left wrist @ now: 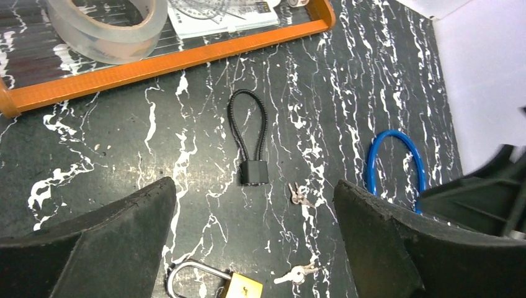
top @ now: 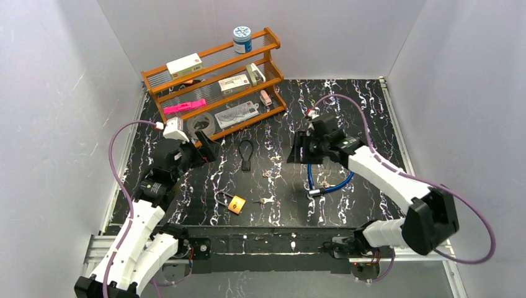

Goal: Unlock with the key

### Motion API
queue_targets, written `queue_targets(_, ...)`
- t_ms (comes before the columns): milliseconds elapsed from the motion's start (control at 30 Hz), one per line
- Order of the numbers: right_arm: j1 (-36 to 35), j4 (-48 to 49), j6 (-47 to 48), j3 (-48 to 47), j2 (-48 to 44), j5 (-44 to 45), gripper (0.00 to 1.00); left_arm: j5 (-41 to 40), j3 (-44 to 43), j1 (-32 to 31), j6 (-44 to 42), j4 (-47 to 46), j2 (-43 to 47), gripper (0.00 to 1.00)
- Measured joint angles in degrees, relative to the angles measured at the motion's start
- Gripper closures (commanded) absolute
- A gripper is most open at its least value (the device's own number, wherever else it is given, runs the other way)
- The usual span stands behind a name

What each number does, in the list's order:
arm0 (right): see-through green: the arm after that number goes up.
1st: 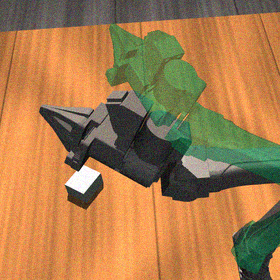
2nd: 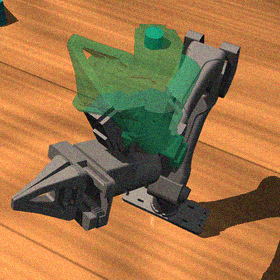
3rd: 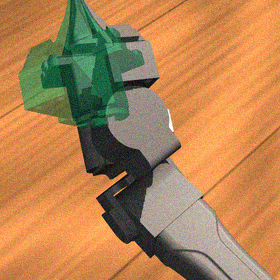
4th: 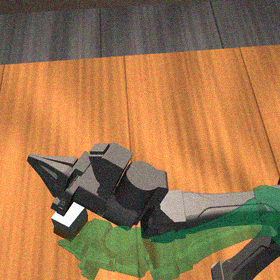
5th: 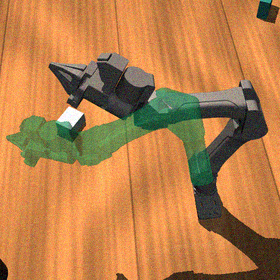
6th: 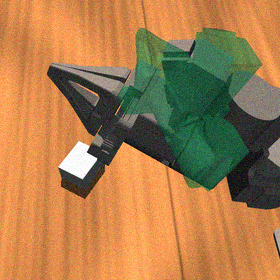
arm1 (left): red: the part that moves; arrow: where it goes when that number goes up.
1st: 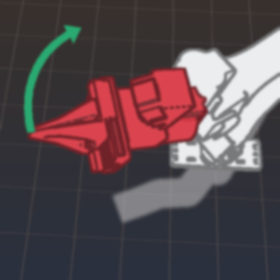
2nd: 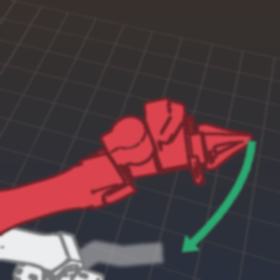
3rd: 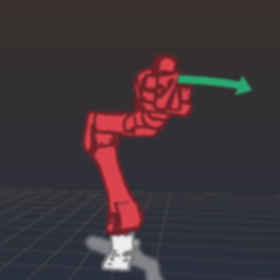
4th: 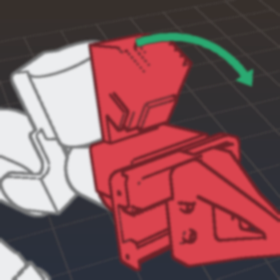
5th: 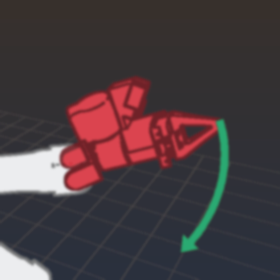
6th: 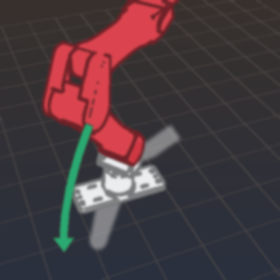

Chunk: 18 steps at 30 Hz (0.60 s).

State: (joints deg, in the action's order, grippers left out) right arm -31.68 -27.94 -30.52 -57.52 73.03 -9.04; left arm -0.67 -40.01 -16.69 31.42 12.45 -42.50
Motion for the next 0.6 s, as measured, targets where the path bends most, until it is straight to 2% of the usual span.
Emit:
queue_targets(133, -5.35, 0.90, -1.16, -0.31, 6.93, 3.76, 0.44, 1.75, 0.35, 0.00, 0.31, 0.00, 1.11, 0.04)
queue_targets(233, -9.73, 1.05, -1.55, -1.64, 13.53, 7.02, 0.48, 2.97, 1.55, 0.00, 0.76, 0.17, 1.53, 0.08)
queue_targets(400, -15.45, 0.90, -1.75, -5.14, 21.79, 11.72, 0.48, 5.25, 3.26, 0.00, 1.46, 0.79, 1.46, 0.09)
queue_targets(600, -20.17, 0.52, 3.43, -11.13, 29.31, 16.48, 0.48, 5.57, 4.92, 0.00, 3.45, 1.31, 2.12, 0.09)
